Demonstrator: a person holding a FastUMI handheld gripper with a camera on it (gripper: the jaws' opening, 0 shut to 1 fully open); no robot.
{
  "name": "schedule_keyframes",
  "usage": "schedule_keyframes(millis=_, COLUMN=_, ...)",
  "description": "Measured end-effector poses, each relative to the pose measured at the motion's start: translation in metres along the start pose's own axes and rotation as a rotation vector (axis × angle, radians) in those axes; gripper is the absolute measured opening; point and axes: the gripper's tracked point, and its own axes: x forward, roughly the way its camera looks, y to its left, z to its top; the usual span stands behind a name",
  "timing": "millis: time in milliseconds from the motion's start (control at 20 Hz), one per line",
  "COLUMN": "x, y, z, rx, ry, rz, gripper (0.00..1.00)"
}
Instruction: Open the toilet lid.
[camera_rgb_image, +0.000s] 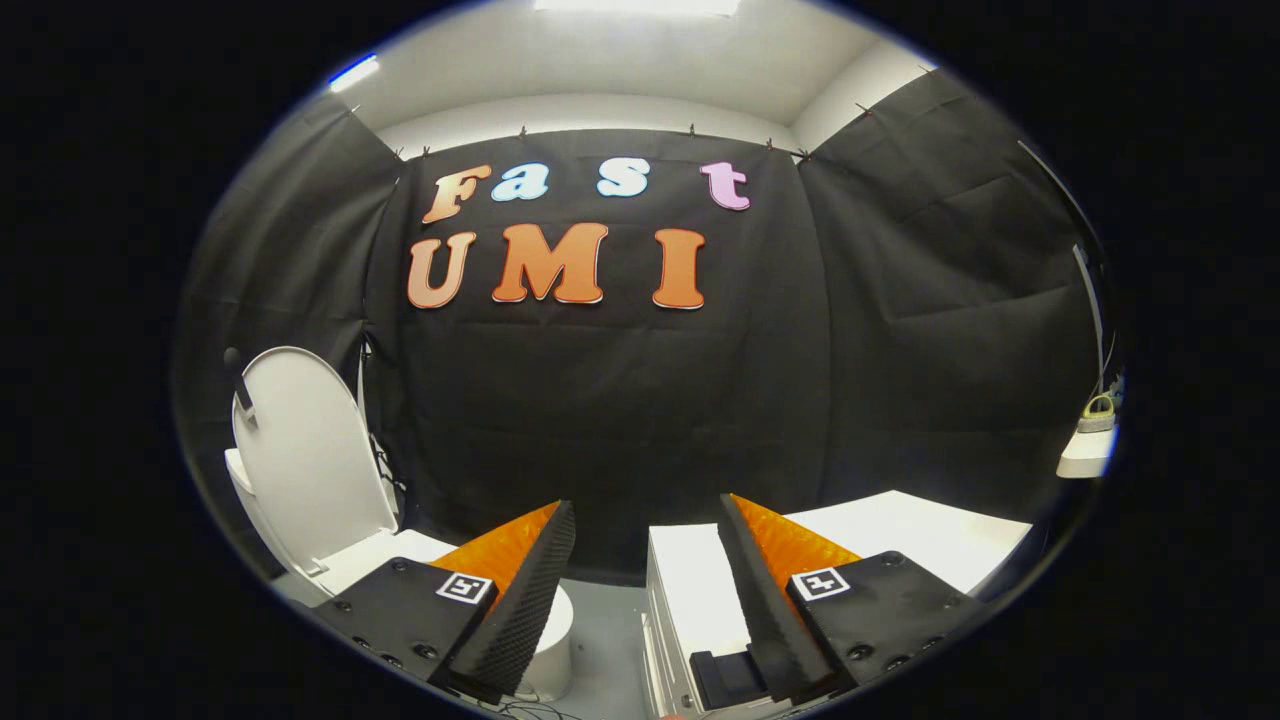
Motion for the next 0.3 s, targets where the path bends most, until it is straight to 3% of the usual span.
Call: schedule_keyframes(millis=300, x=0.0014, y=-0.0026, z=0.0018, rx=0.008, ry=0.000, rz=-0.005, gripper=0.93)
